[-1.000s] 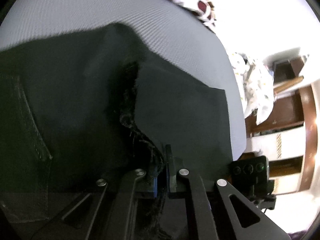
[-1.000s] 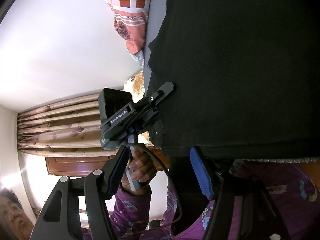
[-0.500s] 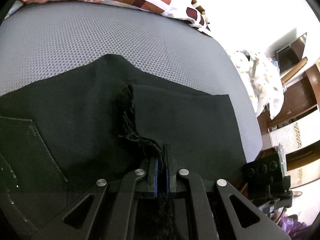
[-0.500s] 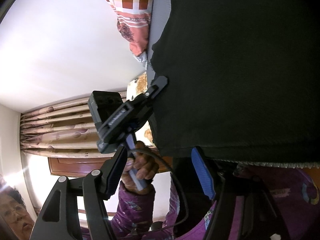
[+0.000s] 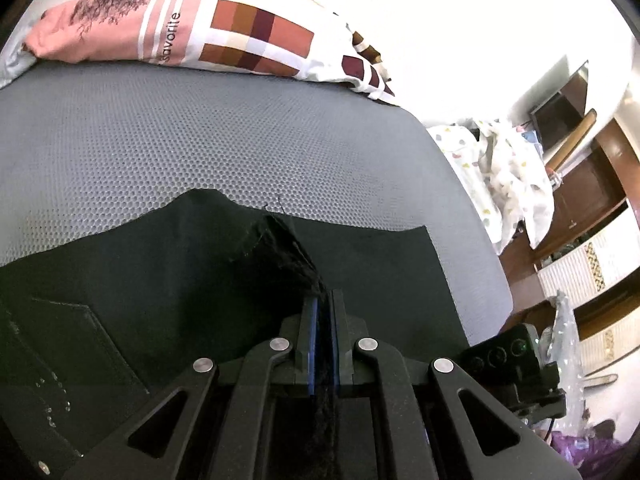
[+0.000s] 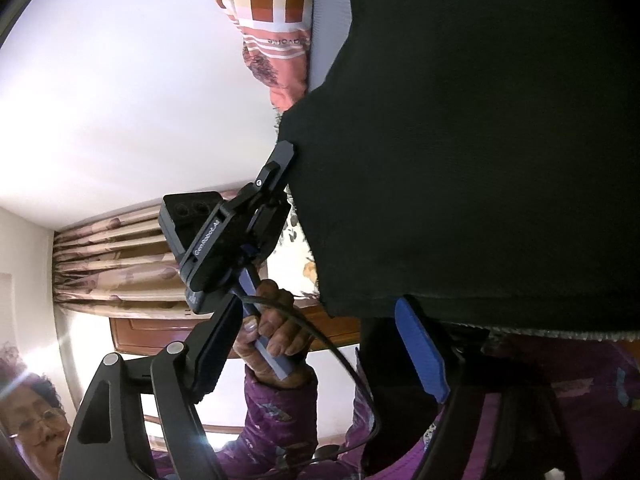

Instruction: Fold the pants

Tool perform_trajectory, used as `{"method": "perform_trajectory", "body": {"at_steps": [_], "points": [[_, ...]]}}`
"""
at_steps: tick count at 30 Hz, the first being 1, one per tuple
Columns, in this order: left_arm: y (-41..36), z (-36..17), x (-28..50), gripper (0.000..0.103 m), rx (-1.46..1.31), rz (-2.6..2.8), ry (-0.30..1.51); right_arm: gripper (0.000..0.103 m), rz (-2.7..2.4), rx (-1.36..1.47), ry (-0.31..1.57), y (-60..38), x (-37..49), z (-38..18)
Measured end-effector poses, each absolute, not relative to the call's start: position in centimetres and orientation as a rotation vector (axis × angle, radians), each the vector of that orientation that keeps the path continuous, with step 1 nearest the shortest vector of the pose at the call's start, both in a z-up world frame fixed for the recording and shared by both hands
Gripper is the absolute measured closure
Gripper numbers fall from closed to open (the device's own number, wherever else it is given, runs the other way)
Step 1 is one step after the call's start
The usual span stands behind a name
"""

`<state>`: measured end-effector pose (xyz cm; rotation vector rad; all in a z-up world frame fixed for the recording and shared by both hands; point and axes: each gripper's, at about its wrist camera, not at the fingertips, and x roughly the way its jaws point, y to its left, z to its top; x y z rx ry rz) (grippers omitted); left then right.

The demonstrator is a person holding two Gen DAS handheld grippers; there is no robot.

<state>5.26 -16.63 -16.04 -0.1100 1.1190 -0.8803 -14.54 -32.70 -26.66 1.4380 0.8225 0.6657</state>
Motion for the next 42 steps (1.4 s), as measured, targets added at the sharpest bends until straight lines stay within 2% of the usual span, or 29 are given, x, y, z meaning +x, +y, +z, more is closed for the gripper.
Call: {"method": "perform_trajectory", "body": {"at_steps": [10,16,20,22,26,28,30,39,42], "points": [[-14.2,-19.6,6.9,0.098,-0.086,-0.678,1.153,0.012,0.7,1.448,0.814,-32.3,-13.6,-26.7],[-11.6,-19.2,8.4,0.098,-0.214,-0.652,1.185,0.01,0.707,1.456,0.809,-32.1,-13.6,-26.7],[-10.0,-18.4,8.5,0.094,-0.286,-0.637,1.202,0.01,0.707,1.458,0.809,-32.1,-13.7,-26.8],[-9.3,-17.8,8.0,0.085,-0.307,-0.648,1.196,0.01,0.709,1.459,0.809,-32.1,-13.6,-26.9],[-6.6,-16.3,5.9,0.074,-0.348,-0.658,1.152,0.009,0.719,1.469,0.812,-32.2,-13.7,-26.7],[-5.0,-15.5,5.0,0.055,-0.344,-0.632,1.134,0.009,0.728,1.481,0.799,-32.2,-13.8,-26.5],[-2.7,-14.6,3.9,0.048,-0.35,-0.595,1.104,0.008,0.751,1.493,0.779,-32.2,-13.9,-26.2],[9.5,-15.2,1.4,0.044,-0.457,-0.377,1.127,0.008,0.828,1.361,0.828,-29.0,-11.1,-23.5],[13.6,-16.8,0.8,0.044,-0.531,-0.307,1.142,0.008,0.769,1.258,0.927,-27.4,-9.6,-24.0]]}}
